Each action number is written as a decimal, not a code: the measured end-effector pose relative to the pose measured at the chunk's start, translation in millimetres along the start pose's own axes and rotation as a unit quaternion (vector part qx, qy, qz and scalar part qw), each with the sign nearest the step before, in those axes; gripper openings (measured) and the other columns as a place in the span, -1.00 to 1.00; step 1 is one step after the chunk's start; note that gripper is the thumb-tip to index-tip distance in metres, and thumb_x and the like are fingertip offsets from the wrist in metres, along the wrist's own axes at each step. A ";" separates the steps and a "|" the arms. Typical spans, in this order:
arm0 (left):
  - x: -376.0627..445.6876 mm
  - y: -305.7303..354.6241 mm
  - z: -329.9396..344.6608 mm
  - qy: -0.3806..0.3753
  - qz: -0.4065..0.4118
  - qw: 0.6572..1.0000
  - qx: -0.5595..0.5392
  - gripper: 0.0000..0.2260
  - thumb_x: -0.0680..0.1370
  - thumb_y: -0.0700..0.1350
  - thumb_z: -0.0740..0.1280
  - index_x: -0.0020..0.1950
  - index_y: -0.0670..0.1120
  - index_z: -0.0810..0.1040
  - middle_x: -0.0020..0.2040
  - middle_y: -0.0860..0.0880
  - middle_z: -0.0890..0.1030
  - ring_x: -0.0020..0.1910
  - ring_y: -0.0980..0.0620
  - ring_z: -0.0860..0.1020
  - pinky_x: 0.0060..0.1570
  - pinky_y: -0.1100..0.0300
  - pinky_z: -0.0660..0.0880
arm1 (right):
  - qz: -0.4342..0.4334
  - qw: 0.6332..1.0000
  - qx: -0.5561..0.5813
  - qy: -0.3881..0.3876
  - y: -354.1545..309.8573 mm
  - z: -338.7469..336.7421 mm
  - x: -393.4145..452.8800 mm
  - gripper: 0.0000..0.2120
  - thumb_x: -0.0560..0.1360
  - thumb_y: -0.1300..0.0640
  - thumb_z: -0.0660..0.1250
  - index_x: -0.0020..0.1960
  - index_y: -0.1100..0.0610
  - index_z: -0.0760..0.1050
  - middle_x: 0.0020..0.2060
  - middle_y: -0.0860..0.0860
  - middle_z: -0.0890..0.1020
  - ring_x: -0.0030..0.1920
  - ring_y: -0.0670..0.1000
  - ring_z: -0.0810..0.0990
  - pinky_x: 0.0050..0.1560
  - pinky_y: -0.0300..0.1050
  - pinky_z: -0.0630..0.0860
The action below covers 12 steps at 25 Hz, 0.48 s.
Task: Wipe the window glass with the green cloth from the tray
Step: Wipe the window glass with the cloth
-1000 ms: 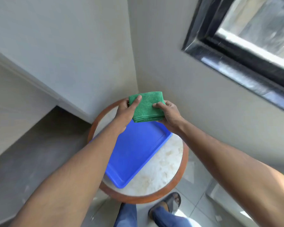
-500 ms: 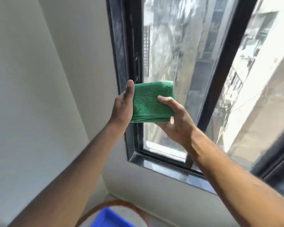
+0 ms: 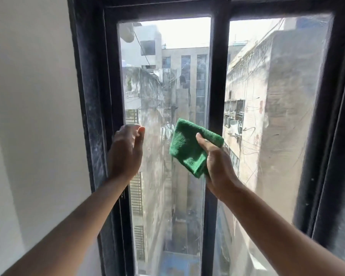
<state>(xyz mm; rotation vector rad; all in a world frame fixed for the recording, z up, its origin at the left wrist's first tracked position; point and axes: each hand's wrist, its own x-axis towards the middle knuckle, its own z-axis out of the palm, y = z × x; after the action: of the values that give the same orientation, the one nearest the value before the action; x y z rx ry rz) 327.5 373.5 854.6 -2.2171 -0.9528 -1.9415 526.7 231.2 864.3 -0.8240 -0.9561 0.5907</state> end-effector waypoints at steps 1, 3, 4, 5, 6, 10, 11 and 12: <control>5.4 -18.9 6.4 0.044 0.025 0.996 0.068 -0.51 0.82 0.22 0.12 0.42 -0.12 0.59 0.29 -0.15 0.69 0.23 -0.02 0.66 0.23 -0.10 0.64 | -0.144 0.981 -0.117 0.051 4.1 -2.5 12.5 -0.56 0.64 0.33 0.37 0.52 0.22 0.58 0.43 0.13 0.70 0.38 0.20 0.72 0.43 0.16 0.65; 12.8 -53.5 17.3 0.074 0.048 0.983 0.160 -0.48 0.82 0.08 0.15 0.73 -0.15 0.36 0.71 -0.17 0.43 0.68 -0.20 0.43 0.67 -0.19 0.37 | -0.402 0.840 -0.358 0.064 9.7 -2.3 42.5 -0.30 0.51 0.44 0.26 0.66 0.31 0.37 0.66 0.12 0.38 0.65 0.26 0.44 0.68 0.08 0.38; 14.9 -67.5 22.7 0.065 0.046 0.980 0.182 -0.42 0.82 0.07 0.13 0.81 -0.14 0.24 0.82 -0.16 0.27 0.81 -0.18 0.26 0.77 -0.16 0.21 | -0.464 0.767 -0.440 0.043 13.3 2.9 60.9 -0.25 0.50 0.40 0.27 0.70 0.33 0.28 0.72 0.16 0.26 0.72 0.28 0.30 0.76 0.12 0.24; 17.0 -79.2 29.1 0.052 0.046 0.978 0.196 -0.37 0.82 0.08 0.10 0.86 -0.14 0.13 0.88 -0.14 0.13 0.87 -0.14 0.10 0.82 -0.12 0.10 | -0.479 0.721 -0.500 0.022 21.1 11.7 79.2 -0.25 0.56 0.30 0.32 0.73 0.33 0.22 0.74 0.20 0.19 0.76 0.27 0.19 0.79 0.17 0.12; 17.5 -89.1 35.2 0.046 0.052 0.975 0.210 -0.34 0.82 0.11 0.06 0.88 -0.13 0.05 0.90 -0.12 0.02 0.89 -0.08 -0.03 0.84 -0.08 0.01 | -0.461 0.692 -0.555 0.012 33.6 22.3 89.9 -0.25 0.64 0.15 0.35 0.75 0.30 0.16 0.76 0.21 0.12 0.78 0.23 0.11 0.80 0.18 0.03; 16.8 -110.2 47.0 0.077 0.094 0.958 0.258 -0.35 0.83 0.11 -0.03 0.88 -0.11 -0.06 0.90 -0.10 -0.02 0.90 -0.03 -0.07 0.86 -0.02 -0.03 | -0.516 0.500 -0.685 -0.122 131.3 40.2 66.0 -0.25 0.74 -0.10 0.24 0.77 0.27 0.12 0.78 0.20 0.05 0.79 0.17 0.11 0.78 0.14 0.11; 14.6 -109.9 47.5 0.080 0.101 0.956 0.263 -0.36 0.83 0.08 -0.01 0.88 -0.13 -0.04 0.90 -0.12 0.00 0.90 -0.02 -0.07 0.86 -0.03 -0.02 | -0.555 0.443 -0.684 -0.164 133.4 40.7 69.8 -0.31 0.74 0.00 0.22 0.76 0.29 0.14 0.77 0.22 0.09 0.78 0.19 0.18 0.74 0.16 0.22; 12.5 -108.2 48.0 0.085 0.101 0.956 0.263 -0.37 0.83 0.05 0.01 0.87 -0.15 -0.01 0.89 -0.12 0.00 0.89 0.00 -0.08 0.86 -0.02 -0.03 | -0.595 0.409 -0.672 -0.163 114.7 47.6 83.7 -0.34 0.74 0.07 0.20 0.76 0.29 0.15 0.77 0.23 0.14 0.77 0.19 0.21 0.73 0.16 0.25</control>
<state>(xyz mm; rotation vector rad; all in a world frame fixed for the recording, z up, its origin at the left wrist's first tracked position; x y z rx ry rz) 319.6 486.2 817.4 -1.7423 -1.0213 -1.5301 514.1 375.1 824.7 -1.0468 -2.0523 -1.6651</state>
